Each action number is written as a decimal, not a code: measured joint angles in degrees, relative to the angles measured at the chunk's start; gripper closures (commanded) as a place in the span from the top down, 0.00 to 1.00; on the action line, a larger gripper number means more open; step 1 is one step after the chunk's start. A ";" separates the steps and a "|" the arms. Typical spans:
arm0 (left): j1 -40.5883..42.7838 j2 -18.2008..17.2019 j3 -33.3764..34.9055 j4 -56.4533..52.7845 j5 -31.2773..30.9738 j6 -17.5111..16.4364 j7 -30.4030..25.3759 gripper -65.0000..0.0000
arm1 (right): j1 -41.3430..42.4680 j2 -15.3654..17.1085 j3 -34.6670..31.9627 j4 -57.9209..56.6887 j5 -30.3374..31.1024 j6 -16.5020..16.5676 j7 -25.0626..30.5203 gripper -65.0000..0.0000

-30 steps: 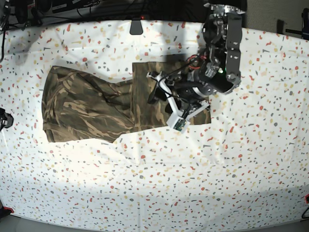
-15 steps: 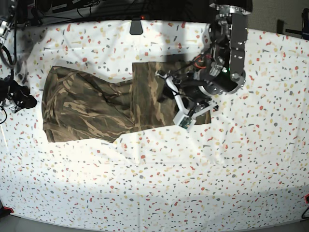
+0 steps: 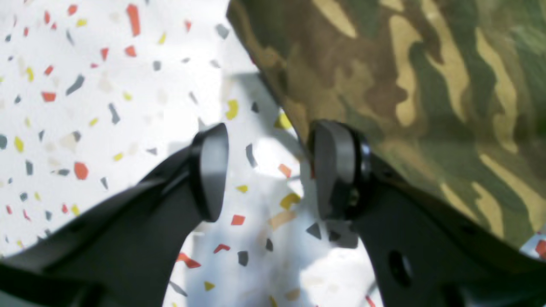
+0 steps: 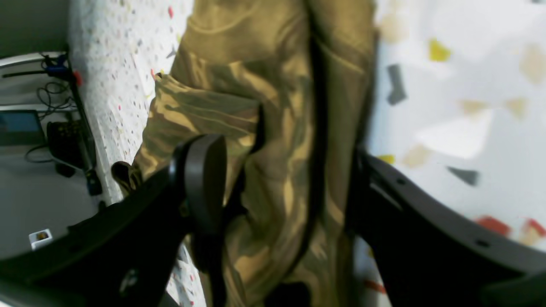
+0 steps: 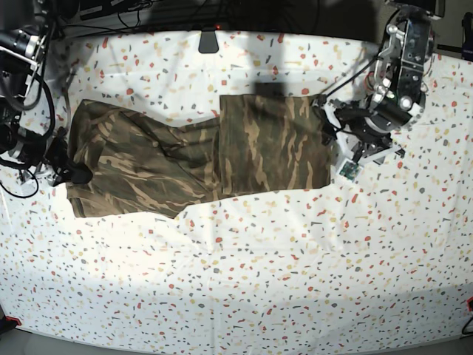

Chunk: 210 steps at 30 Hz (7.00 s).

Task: Fold the T-shirt properly

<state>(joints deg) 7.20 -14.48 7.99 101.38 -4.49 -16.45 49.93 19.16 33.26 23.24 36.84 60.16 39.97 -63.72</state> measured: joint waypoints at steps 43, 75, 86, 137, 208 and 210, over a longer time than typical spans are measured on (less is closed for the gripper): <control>0.04 0.04 0.26 0.00 -1.86 3.17 -1.33 0.49 | 8.26 -16.85 -31.52 29.77 15.67 -0.24 -12.26 0.00; 2.29 -0.42 0.22 1.49 24.63 10.84 10.29 0.49 | 8.20 -41.55 -31.89 31.15 -4.57 -0.24 -10.67 0.41; 2.16 -7.87 0.26 1.49 28.81 21.75 10.19 0.49 | 8.46 -41.79 -31.93 31.17 10.86 -0.22 -11.76 0.41; 18.80 5.29 -0.02 10.01 -13.55 10.14 -1.97 0.49 | 20.24 -41.86 -33.05 -0.92 -57.83 -0.26 42.01 0.41; 36.79 -4.07 -30.62 23.17 -30.29 -9.51 6.49 0.49 | -59.65 -18.49 -0.09 85.72 -12.39 -0.17 -2.16 0.41; 41.07 -4.39 -30.95 22.99 -30.01 -9.55 6.56 0.49 | -65.53 -18.49 1.25 86.36 -12.22 -0.22 -1.97 0.41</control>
<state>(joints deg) 48.27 -18.87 -22.96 124.38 -34.50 -26.00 56.49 -46.37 14.76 24.49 123.20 47.94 39.75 -65.69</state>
